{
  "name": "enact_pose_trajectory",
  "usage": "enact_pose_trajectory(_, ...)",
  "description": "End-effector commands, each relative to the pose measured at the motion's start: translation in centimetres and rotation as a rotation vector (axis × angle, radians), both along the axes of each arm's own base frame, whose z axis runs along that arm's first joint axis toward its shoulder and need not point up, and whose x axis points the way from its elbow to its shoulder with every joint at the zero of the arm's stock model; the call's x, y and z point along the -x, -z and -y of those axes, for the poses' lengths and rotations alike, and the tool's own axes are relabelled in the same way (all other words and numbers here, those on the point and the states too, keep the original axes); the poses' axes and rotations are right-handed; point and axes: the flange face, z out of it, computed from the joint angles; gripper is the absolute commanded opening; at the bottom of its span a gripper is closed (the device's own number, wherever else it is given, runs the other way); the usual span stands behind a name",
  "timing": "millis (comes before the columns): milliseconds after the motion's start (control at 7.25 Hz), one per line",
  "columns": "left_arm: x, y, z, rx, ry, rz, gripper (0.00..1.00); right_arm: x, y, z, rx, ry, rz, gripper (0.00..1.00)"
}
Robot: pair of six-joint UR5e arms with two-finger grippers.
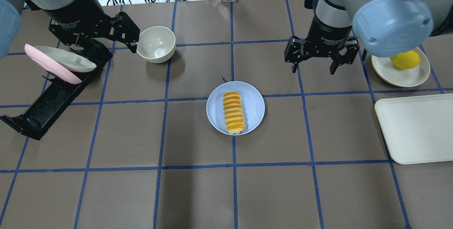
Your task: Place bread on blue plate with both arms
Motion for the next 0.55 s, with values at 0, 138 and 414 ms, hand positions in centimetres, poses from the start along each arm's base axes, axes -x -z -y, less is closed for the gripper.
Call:
enact_pose_trajectory(0,0.12,0.11,0.11,-0.001,0.002,-0.002,1.0,1.93,-1.92,-0.99,0.02,0.034,-0.004,1.0)
enact_pose_trajectory(138,0.05,0.18,0.12,-0.002,0.001,-0.002,1.0,1.88,-2.35,-1.33,0.028,0.032,0.008,1.0)
enact_pose_trajectory(414,-0.01,0.18,0.25,-0.003,-0.002,0.004,1.0,1.85,-2.16,-1.48,0.02,0.031,0.012,1.0)
